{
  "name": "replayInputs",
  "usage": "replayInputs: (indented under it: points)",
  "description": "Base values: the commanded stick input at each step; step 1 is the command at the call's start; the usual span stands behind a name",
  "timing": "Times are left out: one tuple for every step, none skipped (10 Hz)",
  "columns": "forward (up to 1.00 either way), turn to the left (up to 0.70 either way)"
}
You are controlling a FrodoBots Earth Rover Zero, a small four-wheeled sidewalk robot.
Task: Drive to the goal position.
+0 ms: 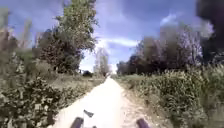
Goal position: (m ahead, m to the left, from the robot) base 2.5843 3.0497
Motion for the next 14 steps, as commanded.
replayInputs:
  points:
    - [1.00, 0.00]
    - [1.00, 0.00]
    - [1.00, 0.00]
    - [1.00, 0.00]
    - [1.00, 0.00]
    - [1.00, 0.00]
    - [1.00, 0.00]
    - [1.00, 0.00]
    - [1.00, 0.00]
    - [1.00, 0.00]
    - [1.00, 0.00]
    - [1.00, 0.00]
    - [1.00, -0.02]
    - [1.00, -0.31]
